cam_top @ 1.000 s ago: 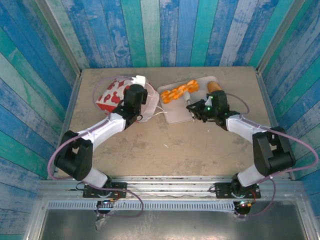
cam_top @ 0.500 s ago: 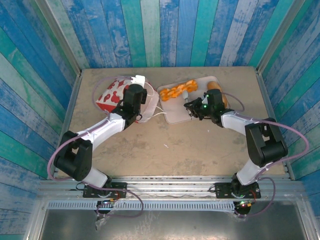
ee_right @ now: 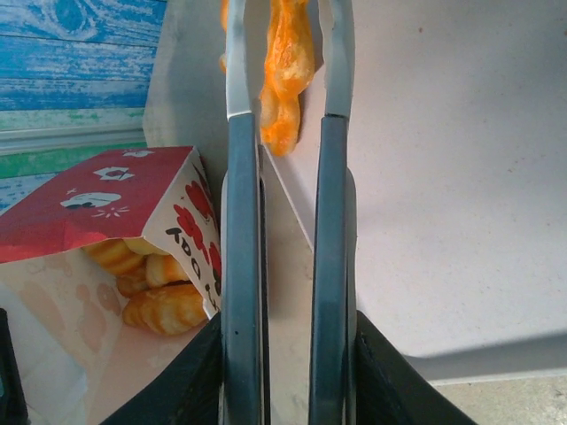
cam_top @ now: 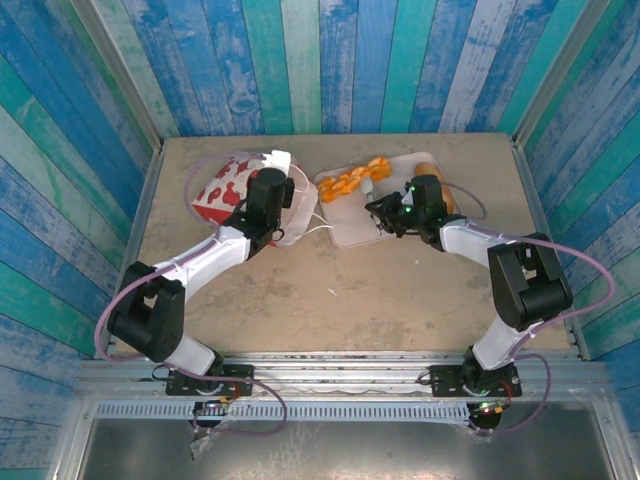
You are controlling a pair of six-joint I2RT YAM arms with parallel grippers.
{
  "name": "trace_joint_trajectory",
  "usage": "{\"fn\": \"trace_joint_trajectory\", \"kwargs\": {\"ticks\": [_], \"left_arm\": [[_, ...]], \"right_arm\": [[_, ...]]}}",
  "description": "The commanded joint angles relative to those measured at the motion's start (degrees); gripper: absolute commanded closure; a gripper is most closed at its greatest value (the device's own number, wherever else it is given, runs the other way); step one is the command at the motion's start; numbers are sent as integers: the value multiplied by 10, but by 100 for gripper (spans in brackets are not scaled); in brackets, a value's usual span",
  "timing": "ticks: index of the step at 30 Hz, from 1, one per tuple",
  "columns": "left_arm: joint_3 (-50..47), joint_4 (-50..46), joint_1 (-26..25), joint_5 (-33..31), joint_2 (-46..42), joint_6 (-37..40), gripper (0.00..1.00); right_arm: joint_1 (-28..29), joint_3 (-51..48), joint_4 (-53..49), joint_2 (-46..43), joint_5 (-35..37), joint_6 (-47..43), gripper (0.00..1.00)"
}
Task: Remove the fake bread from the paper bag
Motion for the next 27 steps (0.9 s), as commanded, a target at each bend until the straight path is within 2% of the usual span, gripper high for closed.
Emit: {"fn": "trace_joint_trajectory", "kwargs": {"ticks": [1,6,17,27], "left_arm": [[6,15,1,5,-35,-2,100],[6,11,1,6,-36,-4,100],[2,16,1,11,-42,0,100],[-14,37,1,50,-54,16,100]], "right_arm": [[3,18,11,12,-9,-13,64],[4,12,6,2,-5,-14,60],[3,-2,-18,-28,-5,-37,63],[2,-21,-51,-87,-64,-93,67]]}}
